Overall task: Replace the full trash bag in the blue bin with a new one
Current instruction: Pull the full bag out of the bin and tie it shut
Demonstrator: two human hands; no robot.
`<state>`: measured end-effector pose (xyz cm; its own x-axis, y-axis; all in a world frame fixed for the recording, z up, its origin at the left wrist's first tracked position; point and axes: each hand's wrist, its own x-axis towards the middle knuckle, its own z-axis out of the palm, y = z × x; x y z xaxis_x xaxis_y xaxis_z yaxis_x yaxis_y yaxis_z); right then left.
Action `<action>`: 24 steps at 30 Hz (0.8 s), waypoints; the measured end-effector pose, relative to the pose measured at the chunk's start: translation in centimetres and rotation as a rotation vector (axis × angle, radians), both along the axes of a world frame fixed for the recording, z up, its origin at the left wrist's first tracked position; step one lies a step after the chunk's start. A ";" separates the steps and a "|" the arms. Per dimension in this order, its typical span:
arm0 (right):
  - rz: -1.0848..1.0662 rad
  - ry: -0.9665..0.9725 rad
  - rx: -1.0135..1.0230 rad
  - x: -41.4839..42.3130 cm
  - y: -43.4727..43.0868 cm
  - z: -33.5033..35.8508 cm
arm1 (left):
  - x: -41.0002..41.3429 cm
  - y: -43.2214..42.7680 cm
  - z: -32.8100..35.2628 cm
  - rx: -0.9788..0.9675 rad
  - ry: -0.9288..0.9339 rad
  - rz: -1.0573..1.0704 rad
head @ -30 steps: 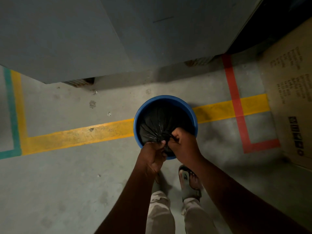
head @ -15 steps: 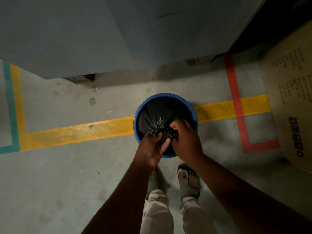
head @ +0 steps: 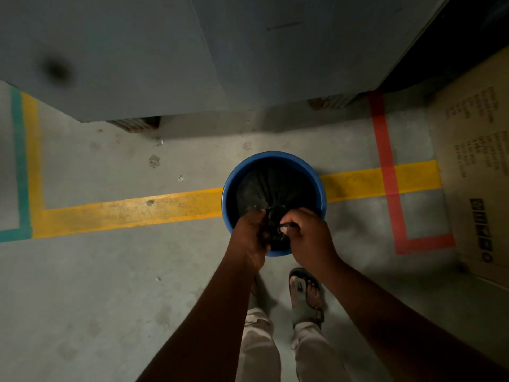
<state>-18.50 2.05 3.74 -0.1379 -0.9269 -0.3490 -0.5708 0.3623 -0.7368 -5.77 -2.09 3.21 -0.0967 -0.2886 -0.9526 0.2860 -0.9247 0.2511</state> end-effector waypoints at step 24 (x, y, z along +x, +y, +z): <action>0.382 -0.030 0.024 9.6 -6.2 11.5 | 11.2 -3.7 14.7 -0.466 -0.254 -0.037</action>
<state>-8.95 -4.14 15.29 0.2264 -0.9010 -0.3700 -0.6463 0.1452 -0.7492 5.44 -5.81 17.95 0.1016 -0.6877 -0.7188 0.1320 -0.7069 0.6949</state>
